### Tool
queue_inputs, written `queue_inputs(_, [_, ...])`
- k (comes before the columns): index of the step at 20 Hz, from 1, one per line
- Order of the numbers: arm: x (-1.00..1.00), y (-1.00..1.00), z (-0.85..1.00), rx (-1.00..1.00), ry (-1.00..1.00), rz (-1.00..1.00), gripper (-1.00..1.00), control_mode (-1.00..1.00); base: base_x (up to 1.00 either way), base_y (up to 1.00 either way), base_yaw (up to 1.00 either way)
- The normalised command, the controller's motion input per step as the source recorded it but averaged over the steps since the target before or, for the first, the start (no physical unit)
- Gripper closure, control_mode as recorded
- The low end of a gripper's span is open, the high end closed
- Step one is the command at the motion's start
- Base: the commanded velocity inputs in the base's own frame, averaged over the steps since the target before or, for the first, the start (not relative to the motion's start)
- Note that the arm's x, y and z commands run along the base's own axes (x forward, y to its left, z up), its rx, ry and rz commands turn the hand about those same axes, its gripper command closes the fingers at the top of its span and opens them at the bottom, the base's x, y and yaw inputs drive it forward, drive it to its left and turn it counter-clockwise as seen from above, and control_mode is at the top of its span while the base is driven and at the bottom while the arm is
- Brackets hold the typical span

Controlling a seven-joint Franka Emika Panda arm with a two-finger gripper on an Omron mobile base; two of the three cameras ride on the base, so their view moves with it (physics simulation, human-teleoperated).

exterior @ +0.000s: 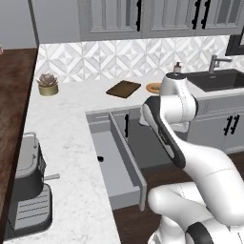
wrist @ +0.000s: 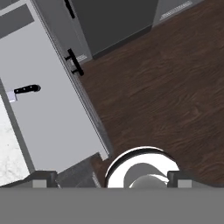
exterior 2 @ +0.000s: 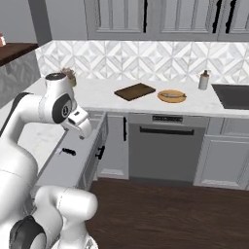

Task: Pick up the knife from the drawer and place it on the cutting board. Then place the meat from the plate to the cutting board.

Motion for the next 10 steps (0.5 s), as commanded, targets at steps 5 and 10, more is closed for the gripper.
queue_inputs(5, [0.0,0.0,0.0,0.0,0.0,0.0,-1.0,1.0,0.26,0.19,-0.03])
queue_inputs(10, [-0.11,0.13,0.0,0.0,0.0,0.04,-1.0,-1.0,-0.02,0.03,0.01])
